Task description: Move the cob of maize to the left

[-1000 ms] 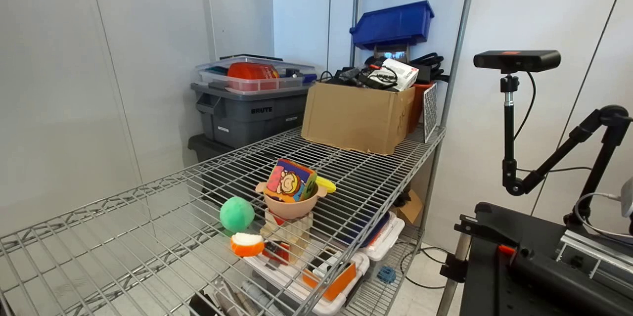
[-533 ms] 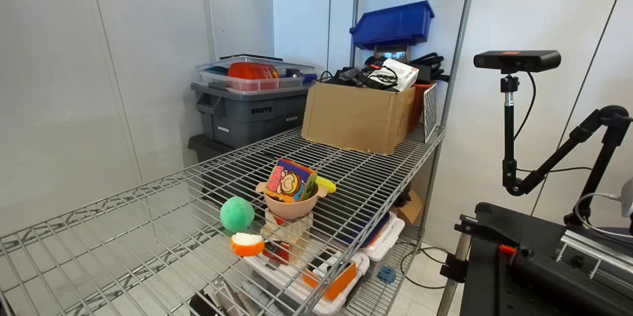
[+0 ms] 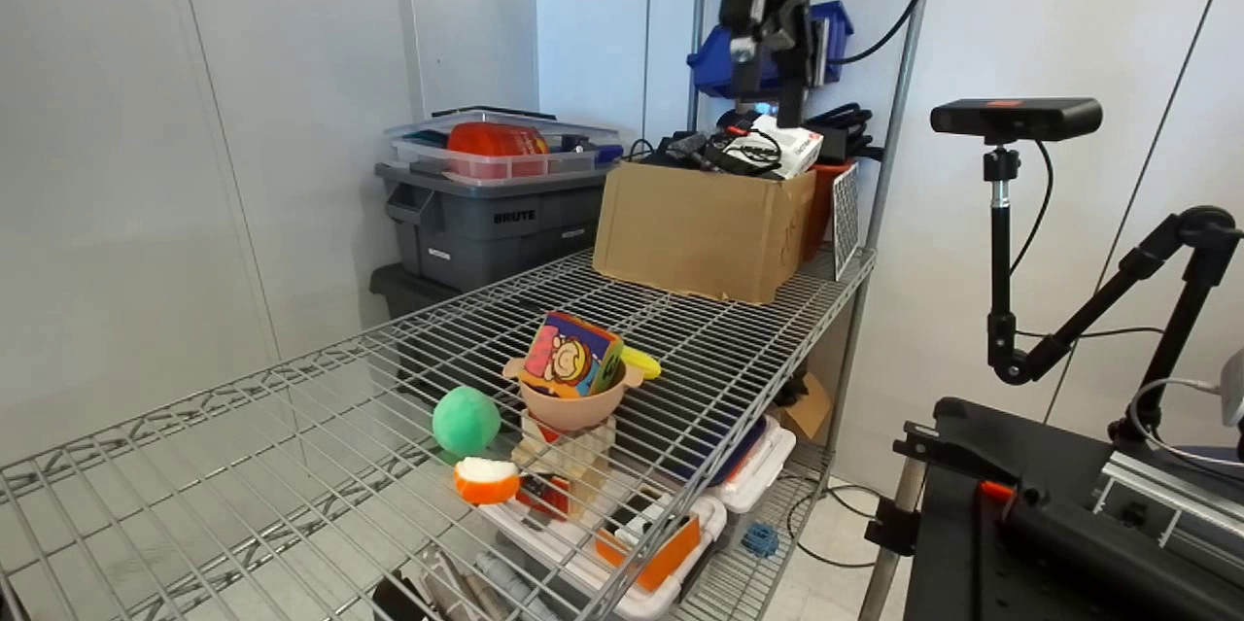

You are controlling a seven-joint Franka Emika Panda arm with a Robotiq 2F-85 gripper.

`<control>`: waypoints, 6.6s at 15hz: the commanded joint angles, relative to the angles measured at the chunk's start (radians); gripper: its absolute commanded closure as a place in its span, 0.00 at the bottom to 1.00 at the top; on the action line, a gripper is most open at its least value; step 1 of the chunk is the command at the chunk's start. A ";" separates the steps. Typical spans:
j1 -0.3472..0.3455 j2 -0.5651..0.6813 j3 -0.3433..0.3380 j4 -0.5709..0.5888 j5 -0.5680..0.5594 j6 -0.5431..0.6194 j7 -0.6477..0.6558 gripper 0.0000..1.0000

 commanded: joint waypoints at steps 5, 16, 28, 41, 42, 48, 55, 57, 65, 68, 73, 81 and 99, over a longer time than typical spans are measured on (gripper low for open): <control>-0.150 0.488 0.129 0.427 0.040 0.137 0.133 0.00; -0.165 1.006 0.147 0.966 -0.091 0.102 0.463 0.00; -0.104 1.274 0.140 1.332 -0.188 -0.061 0.640 0.25; -0.121 1.233 0.126 1.370 -0.168 -0.117 0.665 0.93; -0.130 1.214 0.127 1.370 -0.164 -0.125 0.662 0.93; -0.133 1.073 0.151 1.373 -0.152 -0.179 0.630 0.92; 0.062 1.017 0.191 1.340 -0.179 -0.193 0.639 0.92; 0.134 1.025 0.187 1.315 -0.190 -0.186 0.640 0.92; 0.366 1.046 0.160 1.039 -0.264 -0.069 0.627 0.92; 0.420 1.057 0.151 0.935 -0.297 0.005 0.640 0.92; 0.457 1.017 0.135 0.833 -0.326 0.078 0.647 0.43; 0.472 0.888 0.115 0.572 -0.332 0.289 0.641 0.07; 0.439 0.435 0.107 -0.156 -0.555 0.804 0.701 0.07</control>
